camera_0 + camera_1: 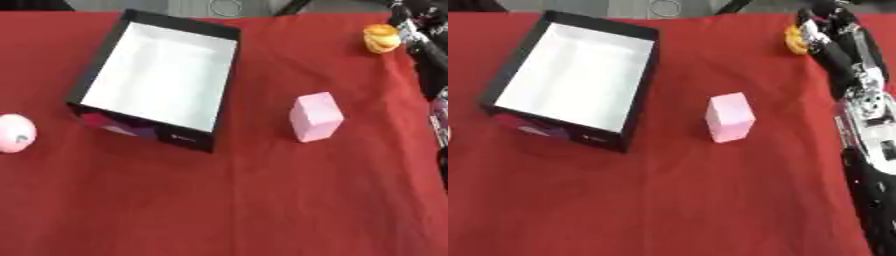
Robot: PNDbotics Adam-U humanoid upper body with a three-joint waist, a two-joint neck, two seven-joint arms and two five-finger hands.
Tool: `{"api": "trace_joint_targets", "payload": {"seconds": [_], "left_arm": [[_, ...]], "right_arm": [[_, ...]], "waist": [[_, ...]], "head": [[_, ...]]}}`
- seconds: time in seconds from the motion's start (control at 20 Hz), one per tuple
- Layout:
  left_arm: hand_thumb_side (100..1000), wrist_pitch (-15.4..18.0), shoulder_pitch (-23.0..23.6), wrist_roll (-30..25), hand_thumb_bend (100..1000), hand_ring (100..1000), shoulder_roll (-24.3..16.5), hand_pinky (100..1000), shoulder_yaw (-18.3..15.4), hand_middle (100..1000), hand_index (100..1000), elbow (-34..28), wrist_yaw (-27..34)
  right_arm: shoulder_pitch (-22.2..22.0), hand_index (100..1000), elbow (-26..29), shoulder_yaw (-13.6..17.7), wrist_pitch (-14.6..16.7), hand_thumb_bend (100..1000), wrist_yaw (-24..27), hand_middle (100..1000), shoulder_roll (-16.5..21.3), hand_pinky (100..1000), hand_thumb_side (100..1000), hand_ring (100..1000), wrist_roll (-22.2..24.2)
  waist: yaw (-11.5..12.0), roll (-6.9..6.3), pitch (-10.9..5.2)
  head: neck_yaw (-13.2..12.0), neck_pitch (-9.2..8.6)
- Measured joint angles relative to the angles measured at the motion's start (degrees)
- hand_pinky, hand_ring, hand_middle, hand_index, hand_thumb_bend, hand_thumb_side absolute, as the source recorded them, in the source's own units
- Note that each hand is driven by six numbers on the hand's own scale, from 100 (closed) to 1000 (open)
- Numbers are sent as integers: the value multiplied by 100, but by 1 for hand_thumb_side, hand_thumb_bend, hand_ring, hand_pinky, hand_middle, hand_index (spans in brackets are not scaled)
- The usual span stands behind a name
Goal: Pick up objects on the table and place them in the box.
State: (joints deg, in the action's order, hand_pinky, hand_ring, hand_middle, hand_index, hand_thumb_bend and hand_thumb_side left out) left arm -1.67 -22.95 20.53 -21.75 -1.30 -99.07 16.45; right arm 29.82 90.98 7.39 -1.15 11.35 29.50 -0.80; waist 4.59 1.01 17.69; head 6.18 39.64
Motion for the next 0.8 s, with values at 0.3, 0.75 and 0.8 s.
{"api": "trace_joint_targets", "payload": {"seconds": [0.3, 0.75, 0.8], "left_arm": [[632, -1, 80, 34, 830, 690, -54, 813, -18, 767, 808, 0, -41], [630, -12, 139, 52, 832, 689, -105, 813, -29, 767, 806, 10, -79], [630, -13, 145, 52, 832, 689, -119, 813, -29, 767, 806, 11, -88]], "right_arm": [[384, 869, -257, -176, 21, 245, -139, 841, 680, 1000, 416, 882, 253], [1389, 885, -1661, -723, 296, 375, -706, 873, 1736, 970, 469, 907, 938], [1512, 887, -1872, -789, 415, 348, -869, 872, 1819, 968, 475, 910, 1063]], "waist": [[-36, 59, -3], [-55, 132, -75], [-56, 139, -82]], "head": [[6, 47], [12, 103], [12, 104]]}}
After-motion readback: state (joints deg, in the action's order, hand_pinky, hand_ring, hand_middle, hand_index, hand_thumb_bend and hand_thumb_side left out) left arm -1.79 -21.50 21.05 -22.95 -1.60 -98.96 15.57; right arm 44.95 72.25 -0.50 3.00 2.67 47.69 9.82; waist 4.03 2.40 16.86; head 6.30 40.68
